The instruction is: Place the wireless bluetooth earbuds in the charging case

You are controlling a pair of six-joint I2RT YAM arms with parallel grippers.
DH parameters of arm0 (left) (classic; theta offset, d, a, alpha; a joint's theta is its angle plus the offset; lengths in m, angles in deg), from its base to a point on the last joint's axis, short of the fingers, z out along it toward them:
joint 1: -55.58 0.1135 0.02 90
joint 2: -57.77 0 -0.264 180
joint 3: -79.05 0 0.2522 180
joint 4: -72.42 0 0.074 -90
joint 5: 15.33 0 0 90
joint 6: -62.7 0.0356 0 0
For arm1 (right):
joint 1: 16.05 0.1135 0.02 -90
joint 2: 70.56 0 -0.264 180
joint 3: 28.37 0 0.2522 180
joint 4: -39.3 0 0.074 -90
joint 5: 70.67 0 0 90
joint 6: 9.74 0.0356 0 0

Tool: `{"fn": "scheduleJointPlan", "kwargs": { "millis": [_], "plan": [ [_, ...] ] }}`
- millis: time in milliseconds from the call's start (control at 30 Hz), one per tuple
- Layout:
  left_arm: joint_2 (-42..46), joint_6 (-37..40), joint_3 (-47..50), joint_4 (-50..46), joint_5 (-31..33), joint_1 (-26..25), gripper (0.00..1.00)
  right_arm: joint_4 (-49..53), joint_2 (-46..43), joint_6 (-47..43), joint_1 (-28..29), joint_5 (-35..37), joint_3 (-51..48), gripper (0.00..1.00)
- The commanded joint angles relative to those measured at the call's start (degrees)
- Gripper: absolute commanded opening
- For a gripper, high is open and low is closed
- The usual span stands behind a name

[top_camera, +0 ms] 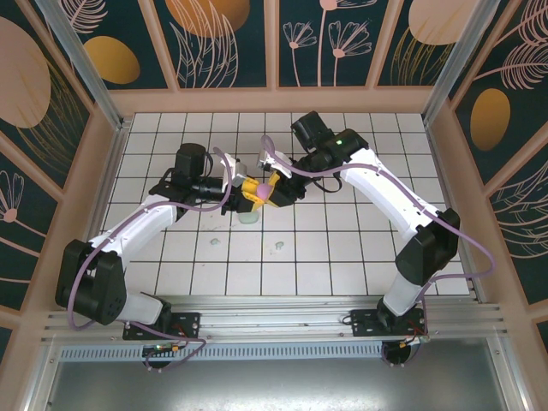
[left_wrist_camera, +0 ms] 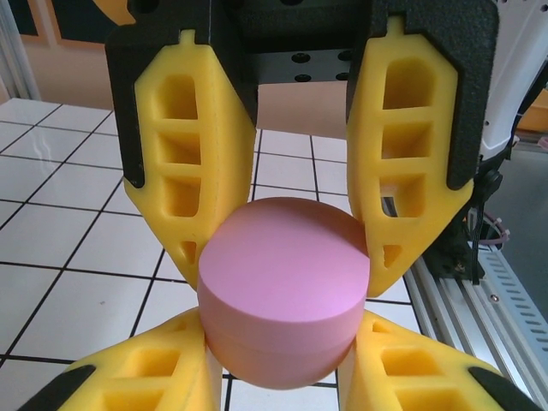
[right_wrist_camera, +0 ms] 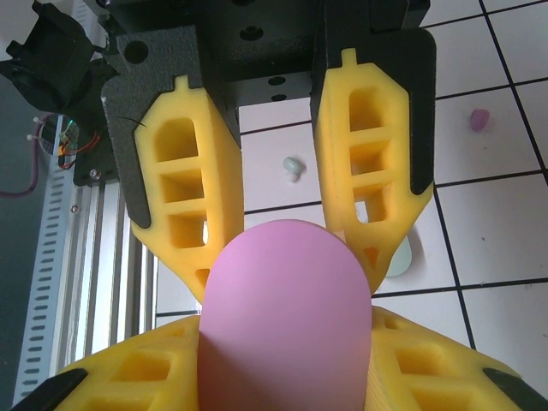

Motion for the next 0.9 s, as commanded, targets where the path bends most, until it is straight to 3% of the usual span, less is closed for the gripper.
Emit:
{"fn": "scheduleJointPlan", "kwargs": {
  "millis": [0, 167, 333, 500, 867],
  "plan": [
    [1.22, -3.06, -0.87, 4.25, -0.38, -0.25, 0.13, -2.79, -2.00, 0.95, -0.31, -1.91, -1.02, 0.44],
    [1.91, -8.24, 1.53, 8.07, 1.39, -0.10, 0.10, -8.19, -4.89, 5.80, -2.91, -5.10, -2.77, 0.56],
    [3.90, -17.32, 6.29, 19.10, 3.17, 0.21, 0.09, -22.43, -12.18, 15.63, -5.79, -12.03, -11.37, 0.61],
    [6.57, -25.50, 10.74, 29.32, 4.49, 0.43, 0.10, -32.78, -19.26, 17.96, -7.37, -11.08, -20.90, 0.65],
    [10.02, -31.23, 13.58, 35.18, 6.58, 0.42, 0.11, -36.44, -18.66, 18.84, -3.32, -10.07, -24.70, 0.71]
  ]
}}
